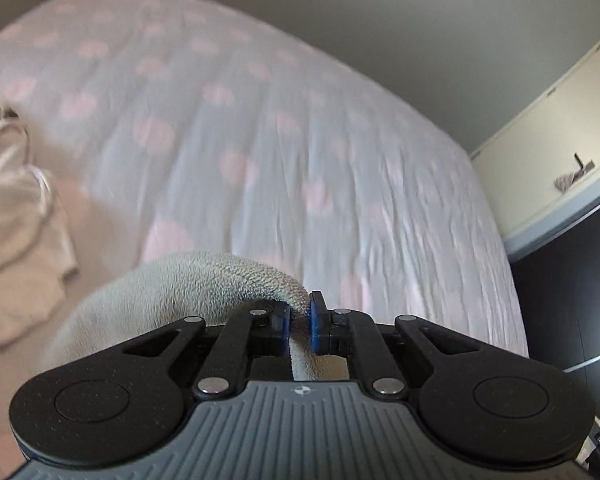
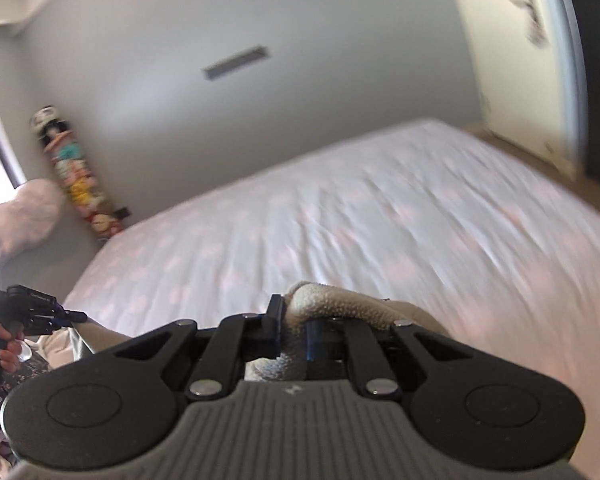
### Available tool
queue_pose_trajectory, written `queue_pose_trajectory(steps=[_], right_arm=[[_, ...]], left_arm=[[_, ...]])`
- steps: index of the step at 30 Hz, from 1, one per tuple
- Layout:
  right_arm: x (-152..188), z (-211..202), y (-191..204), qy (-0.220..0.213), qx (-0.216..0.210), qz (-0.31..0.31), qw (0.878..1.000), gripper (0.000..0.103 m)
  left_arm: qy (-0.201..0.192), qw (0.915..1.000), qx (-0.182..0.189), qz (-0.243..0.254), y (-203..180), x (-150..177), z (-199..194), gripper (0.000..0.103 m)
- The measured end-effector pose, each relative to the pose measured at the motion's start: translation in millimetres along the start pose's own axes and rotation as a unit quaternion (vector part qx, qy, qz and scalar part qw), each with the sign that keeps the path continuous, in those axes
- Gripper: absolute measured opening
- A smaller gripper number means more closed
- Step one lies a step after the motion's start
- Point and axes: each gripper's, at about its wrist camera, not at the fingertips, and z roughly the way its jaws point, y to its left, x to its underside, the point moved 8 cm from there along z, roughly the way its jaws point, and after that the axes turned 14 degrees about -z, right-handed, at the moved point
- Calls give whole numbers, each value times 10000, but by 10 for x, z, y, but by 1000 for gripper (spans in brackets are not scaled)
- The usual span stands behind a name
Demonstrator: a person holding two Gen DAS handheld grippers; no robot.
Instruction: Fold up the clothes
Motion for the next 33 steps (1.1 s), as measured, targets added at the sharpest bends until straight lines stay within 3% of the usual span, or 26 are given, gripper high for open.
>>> queue_pose_trajectory(steps=[7,10,12,14,16,18,21,26,33], right_arm=[[-1307,824,640,-586,-269,-714,9954,12],[-1609,1250,859,-772,-304,-498,9953,12],[-1639,1606,1026,-534,-538,-376,9964,13],[-1482,1937,1144,-95,-779,-103,9969,21],[-1202,2211,1201,441,-607,-174,9970,38],[-910,2407,1218,876,-472,-304,9946,44],[-434,2502,1152,1371,-432,-470,9885,44],[299,2438,894,1949,-316,-416,9794,44],[1065,2227,873,2282,-571,-67,9719,44]], left_arm=[[-1517,9882,59,-194,217,-805,-1138,7],[-1873,9818,-112,-292,426,-962,-1381,7],[-2098,9768,-232,-357,567,-1063,-1537,7],[-2011,9772,-554,-390,781,-1067,-1413,7],[-1864,9786,-779,-383,971,-1038,-1282,7],[-1621,9813,-966,-380,1150,-997,-1119,8],[-1212,9870,-1015,-301,1303,-876,-828,11],[-813,9889,-1156,459,1263,-495,-505,14],[-444,9916,-848,872,1261,135,-358,36]])
